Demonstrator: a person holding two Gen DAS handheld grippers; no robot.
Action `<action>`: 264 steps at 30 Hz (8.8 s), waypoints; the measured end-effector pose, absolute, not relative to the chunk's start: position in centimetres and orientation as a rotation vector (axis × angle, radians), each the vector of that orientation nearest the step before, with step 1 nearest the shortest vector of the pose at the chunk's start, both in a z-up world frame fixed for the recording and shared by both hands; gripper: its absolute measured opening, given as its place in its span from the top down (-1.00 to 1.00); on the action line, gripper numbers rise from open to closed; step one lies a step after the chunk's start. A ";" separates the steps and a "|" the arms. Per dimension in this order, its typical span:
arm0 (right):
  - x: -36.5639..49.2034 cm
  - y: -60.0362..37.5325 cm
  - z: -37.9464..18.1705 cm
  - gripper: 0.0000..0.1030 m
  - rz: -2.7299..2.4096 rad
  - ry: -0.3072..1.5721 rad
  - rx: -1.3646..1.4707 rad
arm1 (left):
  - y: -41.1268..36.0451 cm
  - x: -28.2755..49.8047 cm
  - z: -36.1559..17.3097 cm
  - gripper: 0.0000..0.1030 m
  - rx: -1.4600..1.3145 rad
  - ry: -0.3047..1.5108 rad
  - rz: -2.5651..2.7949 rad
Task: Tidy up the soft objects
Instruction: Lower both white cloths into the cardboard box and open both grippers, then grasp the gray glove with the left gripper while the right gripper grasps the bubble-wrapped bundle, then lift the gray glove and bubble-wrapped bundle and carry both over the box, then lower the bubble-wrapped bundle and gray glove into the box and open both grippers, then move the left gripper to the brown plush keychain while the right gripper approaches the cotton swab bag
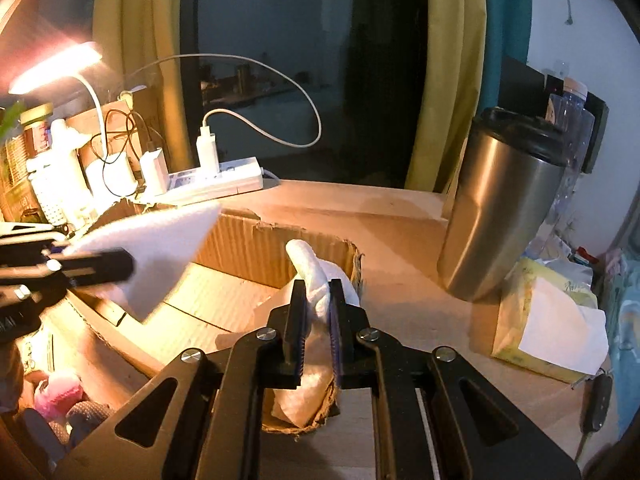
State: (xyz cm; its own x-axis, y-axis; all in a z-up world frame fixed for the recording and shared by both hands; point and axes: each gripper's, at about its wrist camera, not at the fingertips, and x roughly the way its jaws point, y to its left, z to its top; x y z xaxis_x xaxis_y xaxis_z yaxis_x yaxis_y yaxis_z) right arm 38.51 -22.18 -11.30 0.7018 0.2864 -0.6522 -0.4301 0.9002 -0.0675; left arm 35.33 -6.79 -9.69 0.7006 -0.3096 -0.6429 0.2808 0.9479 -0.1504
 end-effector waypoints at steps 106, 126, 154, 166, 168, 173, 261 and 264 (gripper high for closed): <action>26.5 -30.5 -14.5 0.04 0.423 0.834 -0.012 | -14.2 25.3 -14.9 0.31 0.031 0.929 -0.294; 24.8 -26.3 -11.1 0.03 0.474 0.773 -0.078 | -8.3 23.4 -10.8 0.31 -0.072 0.803 -0.259; 28.0 -16.7 -6.5 0.03 0.536 0.689 -0.175 | 1.1 26.0 -5.8 0.31 -0.139 0.637 -0.187; 30.7 -14.4 -6.0 0.03 0.570 0.678 -0.184 | 2.5 28.8 -5.8 0.31 -0.147 0.635 -0.163; 31.3 -14.2 -6.1 0.03 0.576 0.680 -0.183 | 2.6 29.3 -6.1 0.31 -0.148 0.643 -0.163; 32.7 -13.9 -6.7 0.03 0.587 0.693 -0.179 | 2.5 30.7 -7.1 0.31 -0.152 0.665 -0.169; 21.7 -14.6 -5.4 -0.30 0.591 0.647 -0.193 | 2.8 18.7 -6.6 -0.33 -0.165 0.646 -0.125; 21.1 -14.8 -5.6 -0.30 0.585 0.651 -0.194 | 2.6 18.0 -6.7 -0.33 -0.166 0.645 -0.126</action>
State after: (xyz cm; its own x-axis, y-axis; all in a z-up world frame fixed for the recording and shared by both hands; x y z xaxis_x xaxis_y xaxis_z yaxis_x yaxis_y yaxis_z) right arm 21.09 -14.83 -5.61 0.6422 0.4504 -0.6202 -0.5683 0.8228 0.0091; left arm 18.01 2.63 -6.71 0.7920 -0.1680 -0.5870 0.0651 0.9792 -0.1923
